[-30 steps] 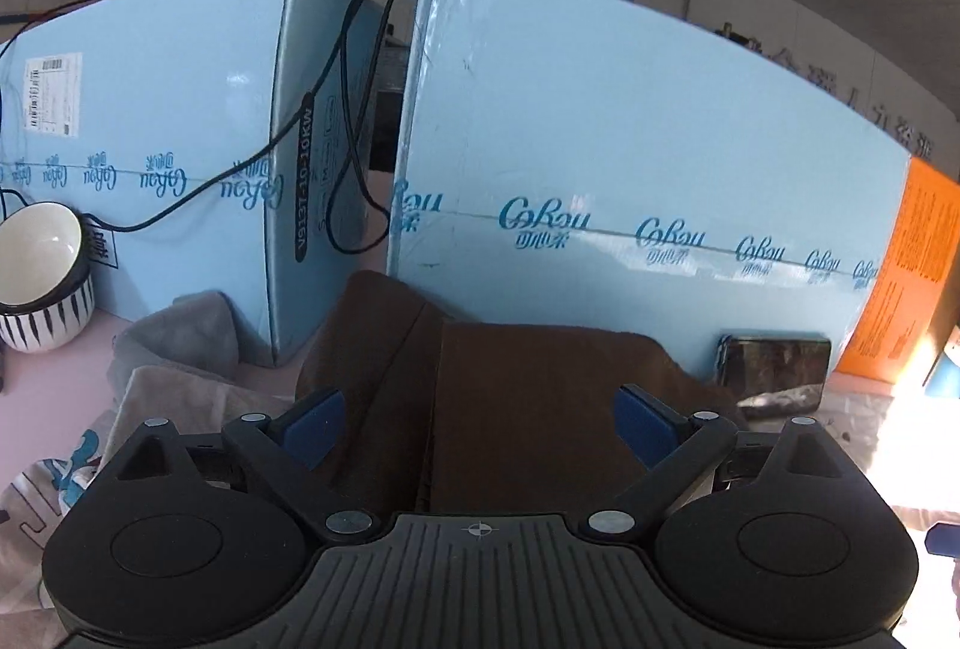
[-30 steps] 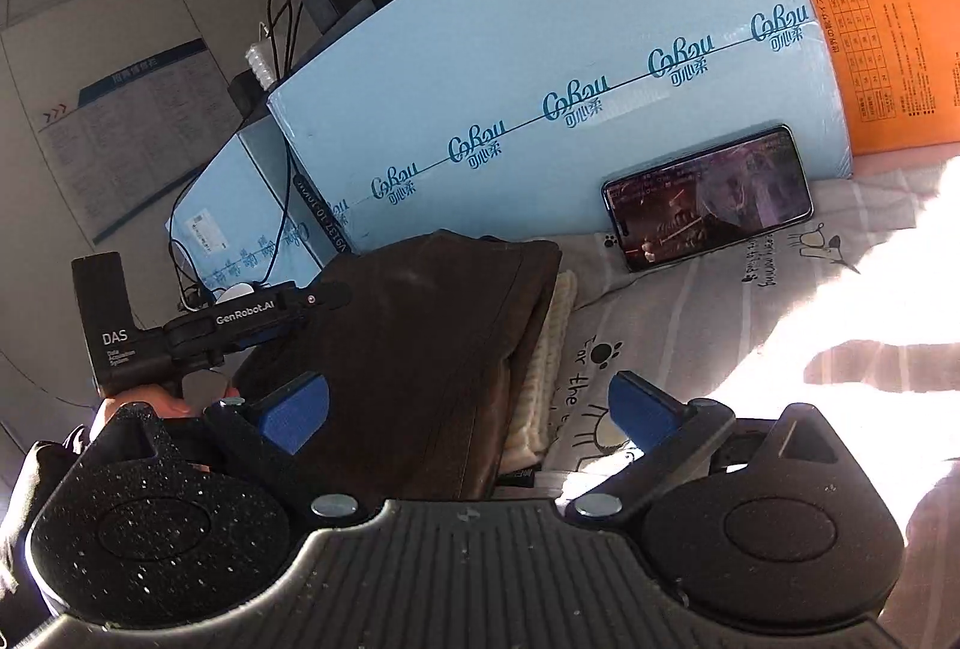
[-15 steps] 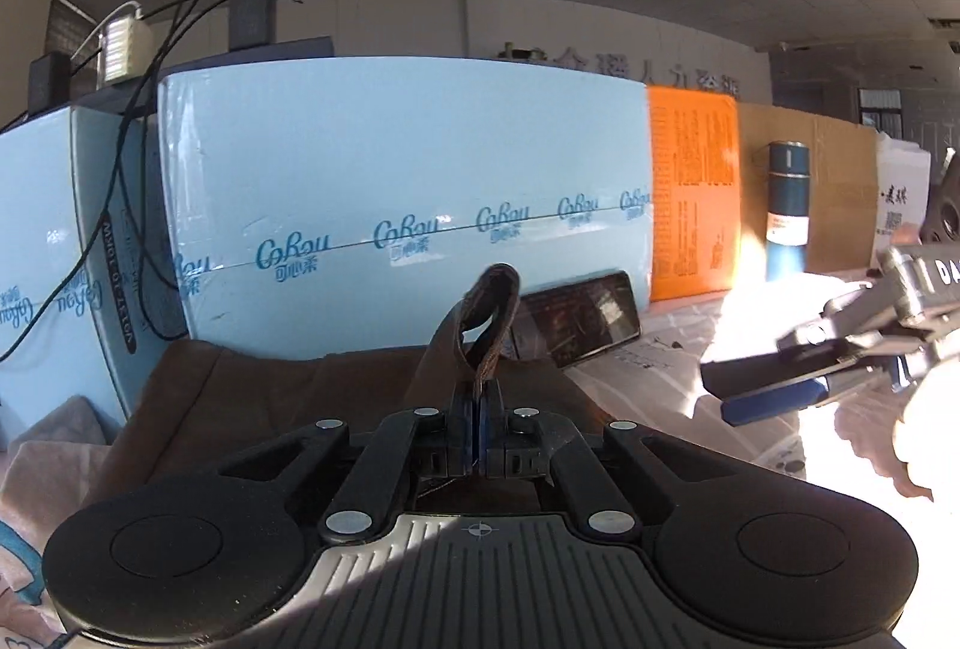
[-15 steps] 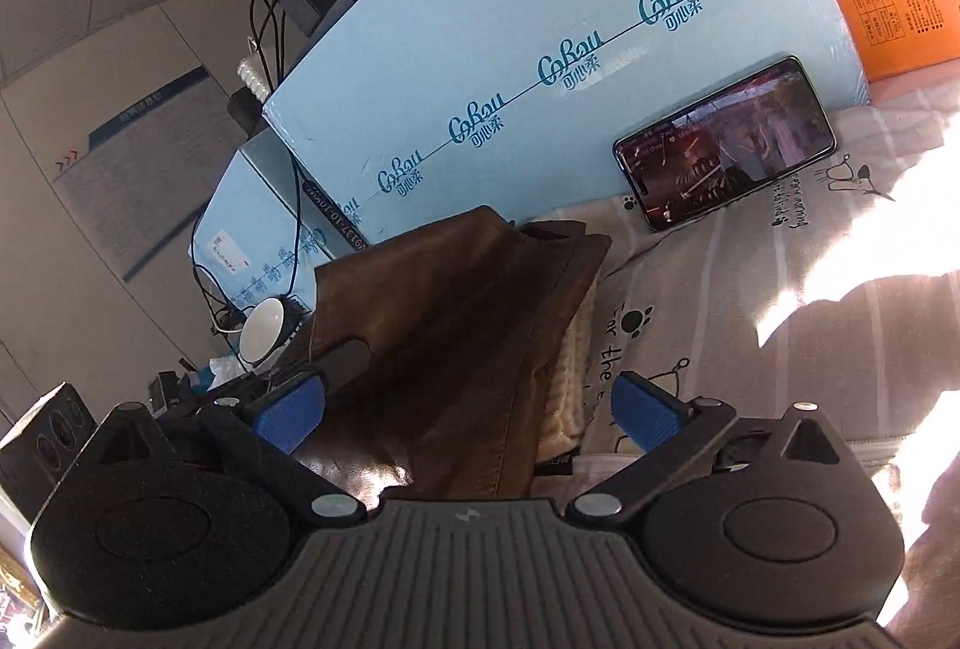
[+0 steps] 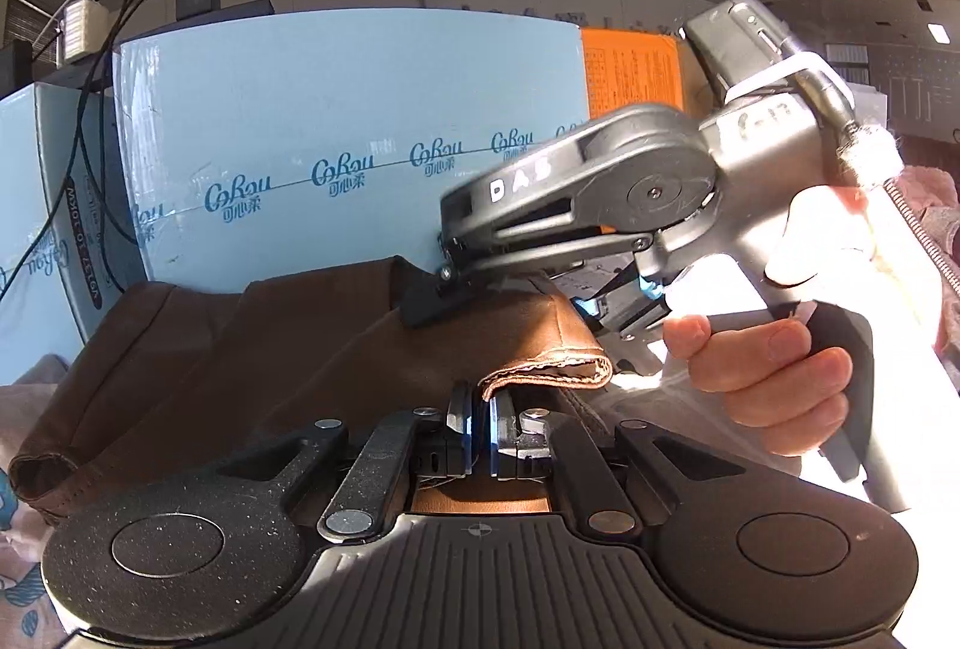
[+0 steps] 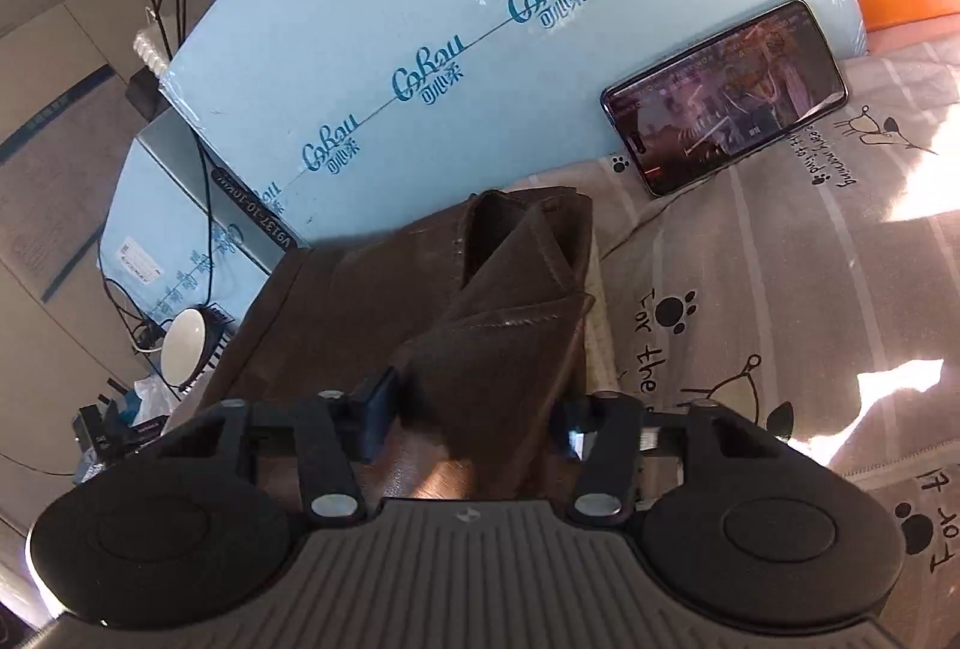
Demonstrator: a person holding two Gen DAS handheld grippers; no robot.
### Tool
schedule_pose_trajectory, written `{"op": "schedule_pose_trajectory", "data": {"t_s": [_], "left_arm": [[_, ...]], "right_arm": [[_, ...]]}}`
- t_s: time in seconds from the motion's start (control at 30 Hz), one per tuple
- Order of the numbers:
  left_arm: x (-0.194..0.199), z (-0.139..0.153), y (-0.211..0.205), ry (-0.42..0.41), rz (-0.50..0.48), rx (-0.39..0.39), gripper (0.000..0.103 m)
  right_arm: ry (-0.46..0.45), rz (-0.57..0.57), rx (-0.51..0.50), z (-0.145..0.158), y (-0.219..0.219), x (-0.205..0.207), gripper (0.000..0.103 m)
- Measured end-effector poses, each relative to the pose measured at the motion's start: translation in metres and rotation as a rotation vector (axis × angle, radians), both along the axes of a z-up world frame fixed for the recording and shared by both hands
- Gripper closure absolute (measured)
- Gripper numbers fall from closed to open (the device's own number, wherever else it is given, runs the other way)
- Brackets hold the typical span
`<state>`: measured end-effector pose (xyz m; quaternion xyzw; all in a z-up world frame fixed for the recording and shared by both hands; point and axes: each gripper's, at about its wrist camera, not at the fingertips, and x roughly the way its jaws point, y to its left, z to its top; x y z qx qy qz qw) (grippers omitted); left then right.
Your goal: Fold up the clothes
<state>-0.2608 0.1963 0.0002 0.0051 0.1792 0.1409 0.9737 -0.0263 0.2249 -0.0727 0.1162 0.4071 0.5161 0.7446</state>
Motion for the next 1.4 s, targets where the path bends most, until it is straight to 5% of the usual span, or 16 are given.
{"op": "schedule_pose_trajectory", "data": {"t_s": [0.07, 0.13, 0.3, 0.37, 0.4, 0.43, 0.47, 0.53, 0.73, 0.93, 1.1, 1.27, 1.37, 1.4], "left_arm": [[-0.019, 0.009, 0.011, -0.076, 0.025, -0.045, 0.074], [-0.038, 0.018, 0.023, -0.157, 0.06, -0.086, 0.028], [-0.058, 0.032, 0.071, -0.202, 0.474, -0.137, 0.021], [-0.051, 0.029, 0.09, -0.131, 0.564, -0.174, 0.026], [-0.047, 0.023, 0.1, -0.094, 0.553, -0.209, 0.034], [-0.042, 0.019, 0.106, -0.065, 0.528, -0.242, 0.066], [-0.037, 0.015, 0.104, -0.041, 0.529, -0.247, 0.08], [-0.035, 0.018, 0.089, -0.082, 0.474, -0.21, 0.094], [-0.02, 0.067, 0.008, -0.285, 0.295, -0.03, 0.095], [-0.017, 0.085, -0.066, -0.433, 0.131, -0.044, 0.094], [-0.014, 0.058, -0.116, -0.392, -0.023, -0.13, 0.091], [-0.004, 0.009, -0.146, -0.223, -0.131, -0.244, 0.082], [-0.003, -0.003, -0.149, -0.13, -0.196, -0.256, 0.063], [-0.004, -0.003, -0.15, -0.119, -0.202, -0.23, 0.045]], "right_arm": [[0.0, 0.014, 0.024, -0.004, -0.005, 0.003, 0.08], [-0.007, 0.028, 0.041, -0.004, -0.011, 0.004, 0.086], [-0.047, 0.065, 0.096, 0.012, -0.033, -0.003, 0.092], [-0.071, 0.087, 0.121, 0.021, -0.043, -0.008, 0.093], [-0.085, 0.094, 0.133, 0.025, -0.048, -0.011, 0.094], [-0.1, 0.099, 0.144, 0.029, -0.052, -0.013, 0.094], [-0.119, 0.1, 0.16, 0.035, -0.057, -0.015, 0.095], [-0.158, 0.083, 0.198, 0.046, -0.071, -0.016, 0.095], [-0.238, -0.016, 0.348, 0.085, -0.133, -0.001, 0.096], [-0.329, -0.136, 0.466, 0.106, -0.246, 0.015, 0.096], [-0.339, -0.165, 0.463, 0.083, -0.346, 0.022, 0.096], [-0.316, -0.201, 0.372, 0.039, -0.418, 0.02, 0.096], [-0.248, -0.238, 0.4, 0.01, -0.457, 0.017, 0.096], [-0.226, -0.249, 0.416, 0.0, -0.47, 0.016, 0.096]]}}
